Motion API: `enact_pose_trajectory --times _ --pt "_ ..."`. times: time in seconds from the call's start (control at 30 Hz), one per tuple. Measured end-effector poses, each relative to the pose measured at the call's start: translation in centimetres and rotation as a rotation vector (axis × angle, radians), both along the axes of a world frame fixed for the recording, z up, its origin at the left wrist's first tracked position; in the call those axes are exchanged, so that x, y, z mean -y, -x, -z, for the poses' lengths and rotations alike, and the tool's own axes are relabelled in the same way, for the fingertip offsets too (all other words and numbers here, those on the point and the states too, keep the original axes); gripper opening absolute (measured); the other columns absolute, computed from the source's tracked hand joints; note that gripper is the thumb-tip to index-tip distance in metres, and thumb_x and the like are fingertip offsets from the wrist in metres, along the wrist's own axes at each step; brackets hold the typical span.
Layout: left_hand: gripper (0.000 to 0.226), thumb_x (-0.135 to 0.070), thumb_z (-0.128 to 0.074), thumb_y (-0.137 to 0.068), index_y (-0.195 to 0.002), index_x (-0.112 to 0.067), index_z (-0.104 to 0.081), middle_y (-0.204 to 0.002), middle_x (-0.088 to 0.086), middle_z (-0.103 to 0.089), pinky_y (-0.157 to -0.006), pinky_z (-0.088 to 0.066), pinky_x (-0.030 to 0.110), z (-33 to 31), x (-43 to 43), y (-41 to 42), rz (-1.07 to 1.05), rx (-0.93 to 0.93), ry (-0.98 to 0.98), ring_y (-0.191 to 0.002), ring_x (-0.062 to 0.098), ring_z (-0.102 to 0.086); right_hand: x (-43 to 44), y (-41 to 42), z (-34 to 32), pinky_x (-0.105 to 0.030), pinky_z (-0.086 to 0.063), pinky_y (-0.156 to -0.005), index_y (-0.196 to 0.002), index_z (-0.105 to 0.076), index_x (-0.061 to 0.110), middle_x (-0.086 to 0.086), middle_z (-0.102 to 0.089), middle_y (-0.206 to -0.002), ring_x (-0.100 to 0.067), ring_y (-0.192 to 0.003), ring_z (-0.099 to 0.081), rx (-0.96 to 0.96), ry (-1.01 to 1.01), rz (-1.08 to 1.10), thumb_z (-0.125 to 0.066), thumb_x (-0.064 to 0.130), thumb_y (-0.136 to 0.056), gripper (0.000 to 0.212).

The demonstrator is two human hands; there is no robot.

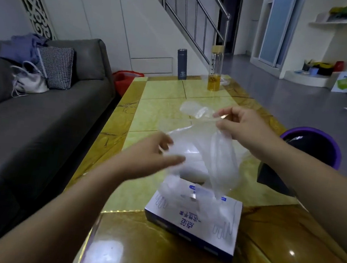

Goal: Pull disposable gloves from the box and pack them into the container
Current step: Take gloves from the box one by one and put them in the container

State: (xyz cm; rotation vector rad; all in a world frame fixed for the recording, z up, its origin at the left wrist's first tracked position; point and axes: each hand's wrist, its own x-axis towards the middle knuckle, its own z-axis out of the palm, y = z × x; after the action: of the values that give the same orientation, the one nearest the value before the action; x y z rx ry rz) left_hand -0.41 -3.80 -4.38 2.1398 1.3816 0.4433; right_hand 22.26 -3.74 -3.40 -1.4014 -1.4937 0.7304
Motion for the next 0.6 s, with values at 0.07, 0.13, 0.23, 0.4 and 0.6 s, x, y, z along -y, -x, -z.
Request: enact_pose_trajectory --times 0.07,0.13,0.23,0.4,0.6 --pt "0.078 -0.059 -0.065 -0.076 -0.14 -0.028 -0.034 -0.138 -0.006 -0.038 -0.093 -0.039 0.024 -0.7 -0.7 0.2 -0.116 0.091 -0.13 -0.118 0.007 -0.043 0.2 0.8 -0.8 -0.02 -0.045 -0.068 -0.096 -0.066 0.023 0.005 -0.055 -0.071 -0.005 -0.065 -0.052 0.097 0.013 -0.106 -0.063 0.01 -0.087 0.016" --pt "0.081 -0.064 -0.064 -0.073 -0.14 -0.027 -0.037 -0.141 -0.007 -0.035 -0.094 -0.034 0.024 -1.2 -1.1 -0.5 -0.122 0.035 -0.233 -0.121 0.007 -0.039 0.4 1.7 -1.6 -0.01 -0.04 -0.057 -0.1 -0.066 0.022 0.01 -0.053 -0.067 0.003 -0.056 -0.047 0.192 0.023 -0.223 -0.064 0.011 -0.087 0.017" --pt "0.048 -0.06 -0.062 -0.079 -0.099 -0.017 -0.065 -0.088 -0.005 -0.062 -0.06 -0.038 0.019 -1.5 -1.8 -1.9 -0.035 0.066 -0.243 -0.069 0.001 -0.051 0.5 2.7 -2.6 -0.013 -0.039 -0.059 -0.1 -0.065 0.022 0.009 -0.053 -0.068 0.001 -0.058 -0.046 0.296 -0.001 -0.319 -0.067 0.012 -0.085 0.019" --pt "0.015 -0.024 -0.062 -0.091 -0.084 -0.011 -0.06 -0.073 0.002 -0.068 -0.075 -0.057 0.03 -2.0 -3.2 -1.9 -0.073 0.542 0.127 -0.071 0.011 -0.07 -0.4 2.0 -2.8 -0.021 -0.049 -0.076 -0.129 -0.048 0.029 0.005 -0.056 -0.109 -0.005 -0.092 -0.058 0.224 -0.06 -0.077 -0.072 0.027 -0.082 0.053" --pt "0.011 -0.016 -0.053 -0.096 -0.097 -0.008 -0.06 -0.096 0.01 -0.063 -0.064 -0.055 0.024 -0.2 -4.8 -0.2 -0.253 0.932 0.336 -0.078 0.023 -0.059 0.2 0.8 1.7 -0.037 -0.051 -0.083 -0.148 -0.02 0.032 -0.012 -0.041 -0.142 -0.028 -0.115 -0.053 -0.402 0.36 0.053 -0.07 0.044 -0.079 0.086"
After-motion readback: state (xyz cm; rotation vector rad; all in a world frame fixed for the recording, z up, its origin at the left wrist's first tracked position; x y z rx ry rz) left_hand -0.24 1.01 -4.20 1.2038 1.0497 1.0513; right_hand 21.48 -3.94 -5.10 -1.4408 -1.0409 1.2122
